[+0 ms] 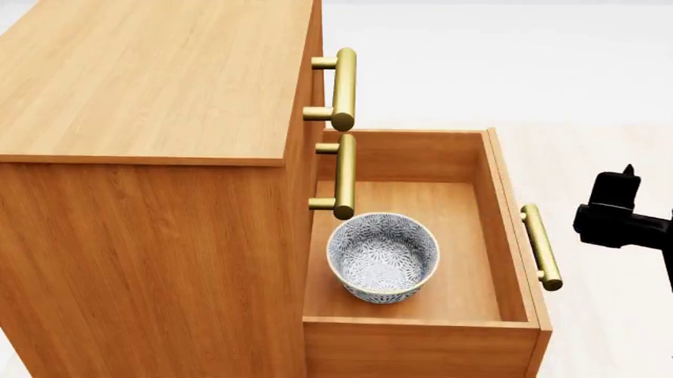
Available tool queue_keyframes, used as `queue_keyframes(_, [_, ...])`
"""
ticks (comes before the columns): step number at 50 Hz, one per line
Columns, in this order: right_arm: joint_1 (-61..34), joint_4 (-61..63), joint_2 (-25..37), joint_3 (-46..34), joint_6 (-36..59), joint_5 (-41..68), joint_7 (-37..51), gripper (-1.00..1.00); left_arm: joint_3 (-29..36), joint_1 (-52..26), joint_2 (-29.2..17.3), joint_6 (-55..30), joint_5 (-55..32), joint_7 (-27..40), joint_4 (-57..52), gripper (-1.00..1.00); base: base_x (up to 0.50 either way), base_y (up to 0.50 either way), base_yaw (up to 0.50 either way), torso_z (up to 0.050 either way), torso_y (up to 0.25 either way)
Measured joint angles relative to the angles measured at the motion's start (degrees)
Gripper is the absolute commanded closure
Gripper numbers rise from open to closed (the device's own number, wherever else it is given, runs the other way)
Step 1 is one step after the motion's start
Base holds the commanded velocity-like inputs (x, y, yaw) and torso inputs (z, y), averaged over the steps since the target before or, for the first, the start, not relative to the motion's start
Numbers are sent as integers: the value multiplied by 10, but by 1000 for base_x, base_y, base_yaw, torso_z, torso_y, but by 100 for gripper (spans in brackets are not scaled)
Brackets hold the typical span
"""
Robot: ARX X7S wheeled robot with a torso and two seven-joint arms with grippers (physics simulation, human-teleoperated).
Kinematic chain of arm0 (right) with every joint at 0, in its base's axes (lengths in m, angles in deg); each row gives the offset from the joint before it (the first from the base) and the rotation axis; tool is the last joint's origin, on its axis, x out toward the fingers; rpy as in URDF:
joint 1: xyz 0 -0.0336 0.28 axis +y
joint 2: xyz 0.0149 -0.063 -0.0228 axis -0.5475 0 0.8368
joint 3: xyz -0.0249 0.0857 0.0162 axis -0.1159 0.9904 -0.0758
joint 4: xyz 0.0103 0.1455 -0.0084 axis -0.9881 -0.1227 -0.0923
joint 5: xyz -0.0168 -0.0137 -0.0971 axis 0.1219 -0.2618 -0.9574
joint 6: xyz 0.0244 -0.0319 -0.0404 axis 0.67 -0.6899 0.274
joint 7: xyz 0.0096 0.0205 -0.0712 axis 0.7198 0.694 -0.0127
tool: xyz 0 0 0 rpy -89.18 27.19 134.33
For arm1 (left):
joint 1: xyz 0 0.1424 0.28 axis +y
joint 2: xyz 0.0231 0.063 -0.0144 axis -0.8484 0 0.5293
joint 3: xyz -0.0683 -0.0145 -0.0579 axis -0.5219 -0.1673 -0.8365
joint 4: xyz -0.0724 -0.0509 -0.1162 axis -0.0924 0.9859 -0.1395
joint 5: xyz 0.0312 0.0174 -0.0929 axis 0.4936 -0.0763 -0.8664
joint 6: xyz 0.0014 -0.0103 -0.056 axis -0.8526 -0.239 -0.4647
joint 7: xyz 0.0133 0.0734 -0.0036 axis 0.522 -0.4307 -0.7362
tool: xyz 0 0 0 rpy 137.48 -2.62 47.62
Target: Put the bowl in the bottom drawer of the cabinet and close it.
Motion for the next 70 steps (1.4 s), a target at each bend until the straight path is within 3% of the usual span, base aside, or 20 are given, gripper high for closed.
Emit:
queue_keyframes(32, [123,-29,-6,39,-77,-15,-7,-100,3,-2,-1,-4,6,5,-1,-100,0,0,0,0,0])
queue_keyframes(70, [154,-115,-25,-5,-149,-68,-23,-100,9,-4,-5,0,6,-2,3,-100,0,0,0,0,0])
